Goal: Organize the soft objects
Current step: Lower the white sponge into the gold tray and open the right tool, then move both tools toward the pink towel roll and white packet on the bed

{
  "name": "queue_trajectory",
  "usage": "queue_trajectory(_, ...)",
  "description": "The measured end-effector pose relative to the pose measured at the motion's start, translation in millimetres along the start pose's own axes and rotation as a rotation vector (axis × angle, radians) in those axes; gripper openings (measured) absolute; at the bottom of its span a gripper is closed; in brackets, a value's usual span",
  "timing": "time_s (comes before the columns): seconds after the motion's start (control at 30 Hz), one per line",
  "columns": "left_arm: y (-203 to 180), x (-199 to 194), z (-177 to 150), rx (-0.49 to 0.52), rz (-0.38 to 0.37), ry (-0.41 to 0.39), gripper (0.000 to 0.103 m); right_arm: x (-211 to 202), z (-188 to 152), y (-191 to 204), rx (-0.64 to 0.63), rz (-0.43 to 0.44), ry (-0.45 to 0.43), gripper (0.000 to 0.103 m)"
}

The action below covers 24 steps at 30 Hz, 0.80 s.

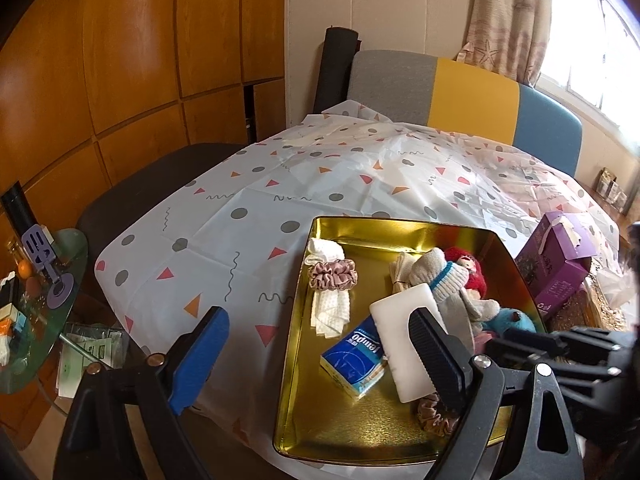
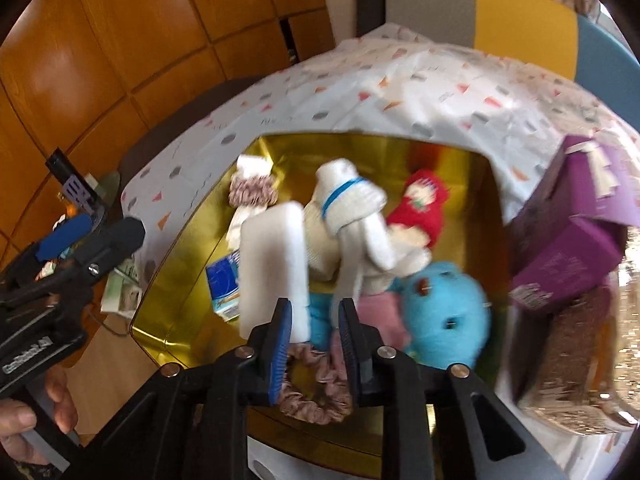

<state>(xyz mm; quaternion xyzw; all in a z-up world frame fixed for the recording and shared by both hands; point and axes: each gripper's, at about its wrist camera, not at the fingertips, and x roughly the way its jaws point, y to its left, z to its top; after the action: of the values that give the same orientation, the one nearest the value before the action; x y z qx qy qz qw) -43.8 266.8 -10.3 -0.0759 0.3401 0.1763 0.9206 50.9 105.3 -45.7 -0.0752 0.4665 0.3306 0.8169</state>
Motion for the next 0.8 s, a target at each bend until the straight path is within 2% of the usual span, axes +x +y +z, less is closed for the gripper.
queue_trajectory(0.5, -44.5, -28.4, 0.3, 0.126, -0.086, -0.059, 0.092, -93.1, -18.8, -43.0, -0.051, -0.207, -0.187, 0.028)
queue_trajectory(0.8, -80.9, -43.0, -2.0, 0.211, -0.151, -0.067, 0.092, -152.4, -35.4, -117.1, 0.106, -0.363, -0.276, 0.029)
